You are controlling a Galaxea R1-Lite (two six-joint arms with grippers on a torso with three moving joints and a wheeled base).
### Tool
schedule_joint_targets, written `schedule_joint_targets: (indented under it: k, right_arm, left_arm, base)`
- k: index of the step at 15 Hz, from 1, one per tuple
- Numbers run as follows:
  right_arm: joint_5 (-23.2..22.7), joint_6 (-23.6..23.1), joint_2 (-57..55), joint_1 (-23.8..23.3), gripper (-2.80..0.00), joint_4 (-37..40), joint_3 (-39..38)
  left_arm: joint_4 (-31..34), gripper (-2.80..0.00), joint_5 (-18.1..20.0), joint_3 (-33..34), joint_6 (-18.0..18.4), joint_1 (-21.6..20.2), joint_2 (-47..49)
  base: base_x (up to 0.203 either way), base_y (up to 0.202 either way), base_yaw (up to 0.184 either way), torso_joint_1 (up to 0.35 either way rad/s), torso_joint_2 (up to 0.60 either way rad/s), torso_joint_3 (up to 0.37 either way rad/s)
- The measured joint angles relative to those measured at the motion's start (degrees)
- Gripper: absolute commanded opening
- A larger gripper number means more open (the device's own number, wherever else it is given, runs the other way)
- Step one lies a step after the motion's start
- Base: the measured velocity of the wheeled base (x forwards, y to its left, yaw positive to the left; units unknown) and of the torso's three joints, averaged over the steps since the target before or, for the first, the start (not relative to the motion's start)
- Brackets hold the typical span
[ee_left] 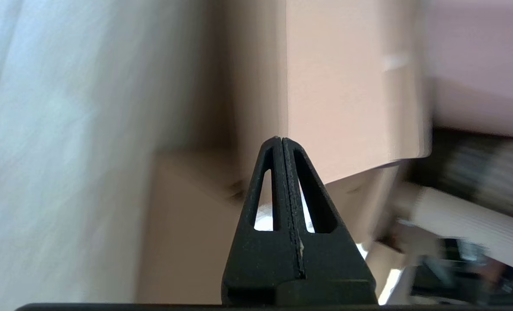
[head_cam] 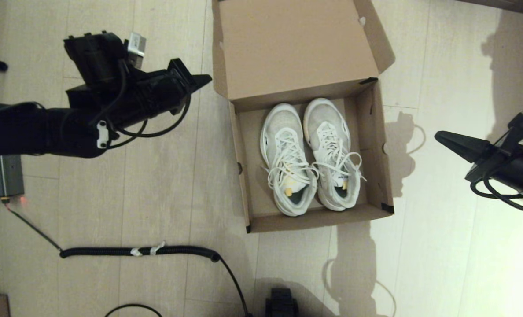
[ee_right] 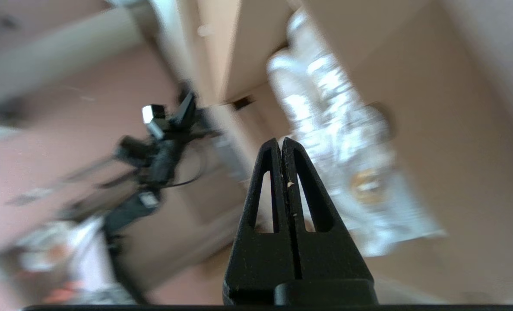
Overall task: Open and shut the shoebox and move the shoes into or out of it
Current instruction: Open the shoe box, then put the shoes out of the shoe box
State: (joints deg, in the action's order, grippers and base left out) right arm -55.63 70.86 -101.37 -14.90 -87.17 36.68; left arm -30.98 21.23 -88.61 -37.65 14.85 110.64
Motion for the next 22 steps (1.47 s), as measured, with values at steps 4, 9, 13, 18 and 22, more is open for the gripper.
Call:
schedule_joint_targets:
  k: [4, 9, 13, 18, 22]
  right_arm:
    - [3.14, -18.65, -1.98, -0.34, -2.8, 0.0, -2.18]
    - [18.44, -44.75, -3.53, 2.97, -2.8, 6.68, -4.0]
    - [41.08, -65.18, -7.51, 9.45, -2.8, 7.42, -5.58]
    - [46.38, -62.31, -9.93, 18.3, -2.8, 6.42, -8.86]
    - [46.89, -61.8, -9.33, 22.45, -2.8, 6.3, -13.34]
  left_arm:
    - [-0.45, -2.8, -0.71, 14.39, 7.75, 0.18, -1.32]
    - [-3.08, -2.8, -7.62, 21.71, 19.93, 3.53, -1.88]
    - [-4.16, -2.8, -9.2, 22.16, 22.73, 3.88, -1.24]
    - [-6.18, -2.8, -10.87, 19.93, 26.94, 3.58, 1.23]
    - [-9.24, -2.8, -14.35, 11.92, 26.96, 5.18, 7.43]
  base:
    - [0.0, 0.0, 0.0, 0.0, 0.0, 0.0]
    - [0.0, 0.0, 0.0, 0.0, 0.0, 0.0]
    - [0.0, 0.0, 0.0, 0.0, 0.0, 0.0]
    - [0.0, 0.0, 0.0, 0.0, 0.0, 0.0]
    - [0.0, 0.0, 0.0, 0.0, 0.0, 0.0]
